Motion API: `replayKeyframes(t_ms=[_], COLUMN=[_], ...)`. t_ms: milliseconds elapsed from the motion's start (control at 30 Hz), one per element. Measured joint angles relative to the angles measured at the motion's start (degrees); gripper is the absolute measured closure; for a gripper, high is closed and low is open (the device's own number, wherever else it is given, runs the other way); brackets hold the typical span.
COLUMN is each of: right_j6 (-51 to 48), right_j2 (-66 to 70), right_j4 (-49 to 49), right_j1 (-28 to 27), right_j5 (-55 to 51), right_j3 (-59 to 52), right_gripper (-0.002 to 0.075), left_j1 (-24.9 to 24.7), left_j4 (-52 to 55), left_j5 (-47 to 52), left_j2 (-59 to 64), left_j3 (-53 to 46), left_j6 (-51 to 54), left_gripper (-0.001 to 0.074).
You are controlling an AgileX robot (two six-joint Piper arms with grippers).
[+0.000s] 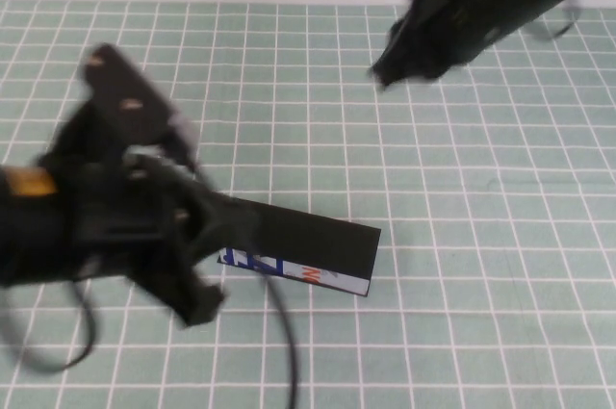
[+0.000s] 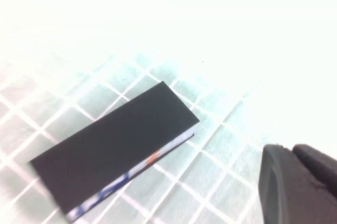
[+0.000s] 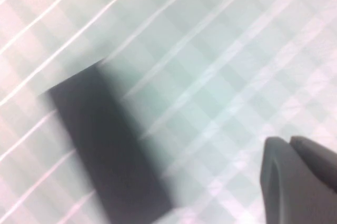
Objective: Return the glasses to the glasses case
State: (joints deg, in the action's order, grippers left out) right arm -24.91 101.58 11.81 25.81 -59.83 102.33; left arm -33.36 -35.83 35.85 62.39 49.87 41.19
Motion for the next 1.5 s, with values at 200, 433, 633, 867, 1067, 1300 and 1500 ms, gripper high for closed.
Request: replayKeyframes(t_ms=[200, 433, 633, 867, 1067, 1300, 1500], right_j6=[11.0, 14.4, 15.9, 16.3, 16.3, 16.3, 16.3], right_j2=[-15.0, -37.3, -57.6, -77.8, -87.4, -90.3, -90.4], right_j4=[-11.8, -13.5, -13.9, -13.1, -11.4, -11.0, -10.7], right_j1=[-0.3, -0.3, -0.3, -0.3, -0.3, -0.3, -0.3], right_j5=[7.0, 19.0, 29.4, 31.0, 30.3, 30.0, 28.7], right_j3=[-5.8, -25.6, -46.5, -64.2, -76.0, -81.3, -82.2], right_gripper=[0.0737, 0.0737, 0.0737, 0.0737, 0.0737, 0.0737, 0.0737], left_j1=[0.0, 0.0, 0.0, 0.0, 0.0, 0.0, 0.0], left_j4=[16.2, 35.8, 43.6, 44.6, 44.6, 44.6, 44.6], left_j5=[6.0, 11.8, 12.9, 9.4, 3.7, 1.7, 1.8], left_j2=[-14.9, -30.9, -39.7, -42.6, -42.1, -41.9, -41.6], left_j3=[0.0, -0.1, -3.5, -9.4, -10.8, -10.8, -10.8], left_j6=[-16.5, -37.0, -47.6, -51.2, -51.8, -51.9, -52.0], left_gripper=[0.0737, 0.0737, 0.0737, 0.0737, 0.0737, 0.0737, 0.0737])
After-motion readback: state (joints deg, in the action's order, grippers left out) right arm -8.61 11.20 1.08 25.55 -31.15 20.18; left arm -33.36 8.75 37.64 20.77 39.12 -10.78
